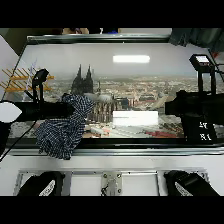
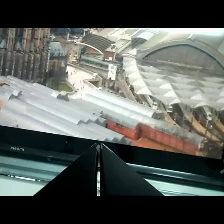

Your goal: Fold the clothes and pants, and hang the long-sleeved shirts on hangers.

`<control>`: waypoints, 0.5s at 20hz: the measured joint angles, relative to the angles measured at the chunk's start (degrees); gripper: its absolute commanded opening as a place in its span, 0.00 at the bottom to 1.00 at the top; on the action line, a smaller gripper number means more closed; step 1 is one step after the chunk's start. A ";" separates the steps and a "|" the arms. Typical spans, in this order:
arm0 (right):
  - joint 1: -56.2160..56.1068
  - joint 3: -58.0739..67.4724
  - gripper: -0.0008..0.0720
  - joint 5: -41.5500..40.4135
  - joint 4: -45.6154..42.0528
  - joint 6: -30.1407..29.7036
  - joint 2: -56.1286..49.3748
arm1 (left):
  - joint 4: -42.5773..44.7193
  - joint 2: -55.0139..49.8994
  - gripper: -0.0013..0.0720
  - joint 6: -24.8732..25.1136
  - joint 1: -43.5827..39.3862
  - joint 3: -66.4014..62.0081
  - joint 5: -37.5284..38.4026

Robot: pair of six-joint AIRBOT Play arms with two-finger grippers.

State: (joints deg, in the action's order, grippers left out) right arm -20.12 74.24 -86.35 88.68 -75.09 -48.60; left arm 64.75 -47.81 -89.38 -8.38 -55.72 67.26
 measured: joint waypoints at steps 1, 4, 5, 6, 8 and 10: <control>0.00 0.00 0.04 0.00 0.00 0.00 0.00 | 0.00 0.00 0.04 0.00 0.00 0.00 0.00; 0.00 0.00 0.04 0.00 0.00 0.00 0.00 | 0.00 0.00 0.04 -0.02 0.00 0.00 0.00; 0.00 0.00 0.04 0.00 0.00 0.00 0.00 | 0.02 0.00 0.04 0.00 0.00 0.00 0.00; 0.00 0.00 0.04 0.00 0.00 0.00 0.00 | 0.00 0.00 0.04 0.00 0.00 0.00 0.00; 0.00 0.00 0.04 0.00 0.00 0.00 0.00 | 0.00 0.00 0.04 -0.02 0.00 0.00 -0.02; 0.00 0.00 0.04 0.00 0.00 0.00 0.00 | -0.11 0.00 0.14 -0.02 0.00 0.00 -0.68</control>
State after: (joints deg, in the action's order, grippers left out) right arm -20.12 74.24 -86.35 88.68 -75.09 -48.60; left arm 64.64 -47.81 -89.41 -8.38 -55.72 66.59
